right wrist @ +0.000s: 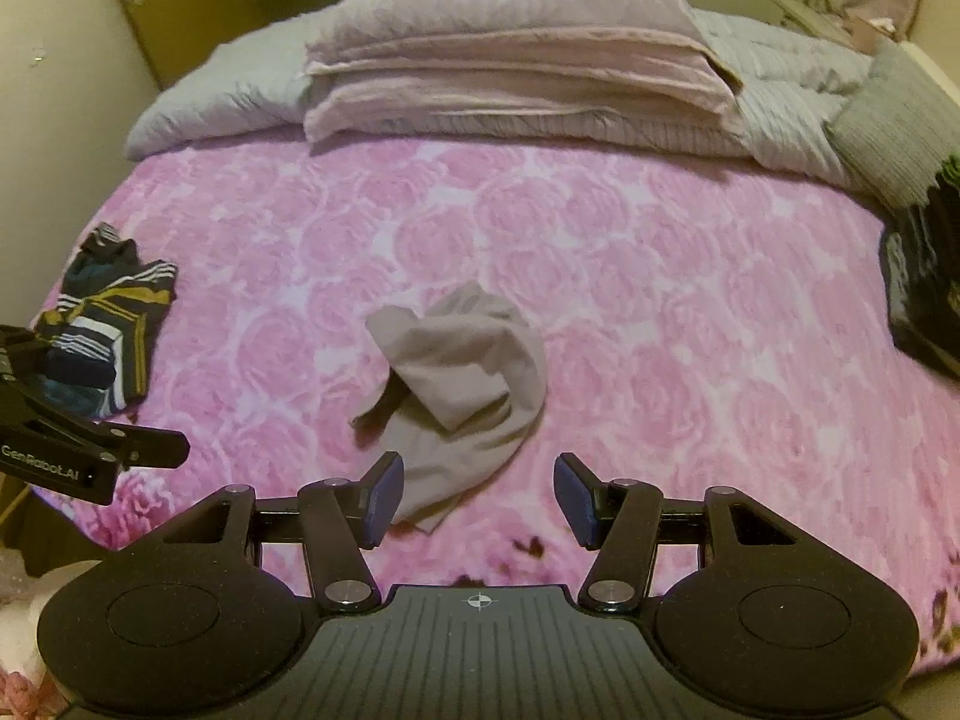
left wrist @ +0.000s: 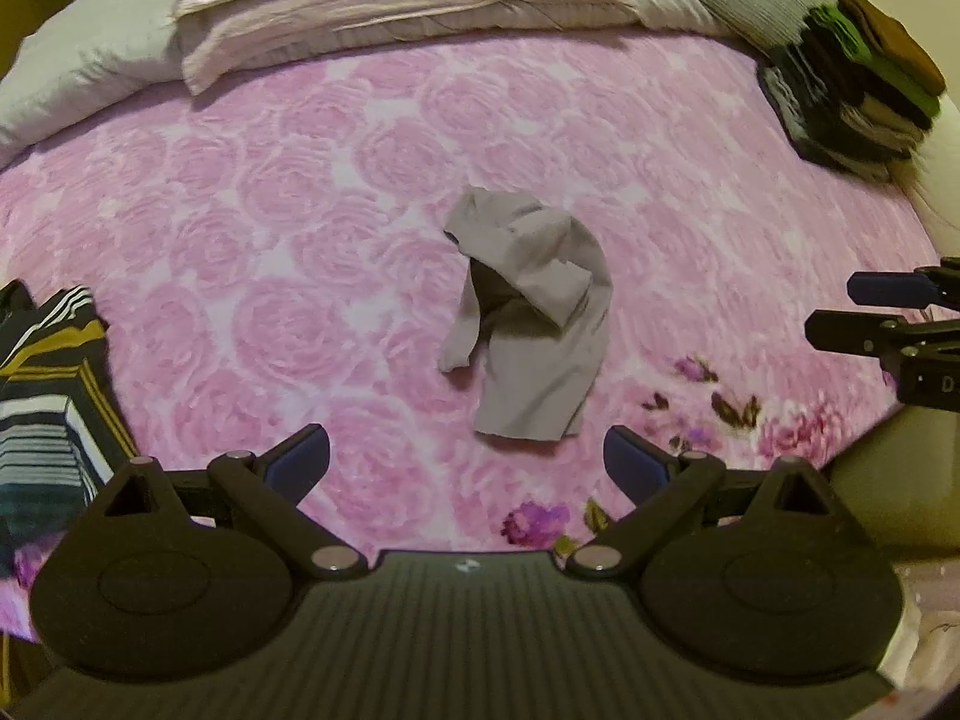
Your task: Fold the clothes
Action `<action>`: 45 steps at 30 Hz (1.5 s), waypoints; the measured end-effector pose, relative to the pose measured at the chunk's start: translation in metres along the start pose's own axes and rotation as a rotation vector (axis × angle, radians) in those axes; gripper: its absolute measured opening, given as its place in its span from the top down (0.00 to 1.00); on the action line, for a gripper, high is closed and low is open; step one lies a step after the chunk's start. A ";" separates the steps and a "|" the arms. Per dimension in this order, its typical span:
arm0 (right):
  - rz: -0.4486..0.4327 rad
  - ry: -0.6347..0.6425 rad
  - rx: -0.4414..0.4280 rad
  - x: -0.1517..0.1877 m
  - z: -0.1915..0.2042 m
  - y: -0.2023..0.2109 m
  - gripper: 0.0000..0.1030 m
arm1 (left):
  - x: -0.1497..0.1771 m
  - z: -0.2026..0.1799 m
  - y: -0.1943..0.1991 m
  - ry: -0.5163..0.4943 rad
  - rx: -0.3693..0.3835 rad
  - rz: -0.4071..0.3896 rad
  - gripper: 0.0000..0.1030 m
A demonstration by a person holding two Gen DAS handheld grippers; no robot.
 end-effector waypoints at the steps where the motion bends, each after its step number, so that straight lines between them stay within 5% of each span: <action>1: 0.007 -0.008 0.007 0.002 0.003 -0.002 0.49 | 0.000 0.003 -0.002 -0.010 0.007 0.006 0.07; 14: 0.059 -0.026 0.064 0.004 0.036 -0.033 0.49 | -0.005 0.044 -0.027 -0.051 0.024 0.045 0.07; 27: 0.072 0.081 0.042 -0.009 0.058 -0.080 0.49 | -0.013 0.073 -0.048 0.024 -0.002 0.069 0.07; 44: -0.010 0.342 0.159 -0.020 0.079 -0.221 0.49 | -0.023 0.175 -0.125 0.168 -0.152 0.058 0.15; 45: -0.015 0.324 0.164 -0.021 0.075 -0.229 0.57 | -0.024 0.177 -0.130 0.165 -0.158 0.058 0.15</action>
Point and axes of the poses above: each gripper's, at about its wrist camera, not at the fingertips, and y roughly against the way its jaws point, z to its left, x to its underside, the point moved 6 cm from there along -y, roughly the way its jaws point, and after that the axes turned 5 degrees about y, right-handed, at the moved point
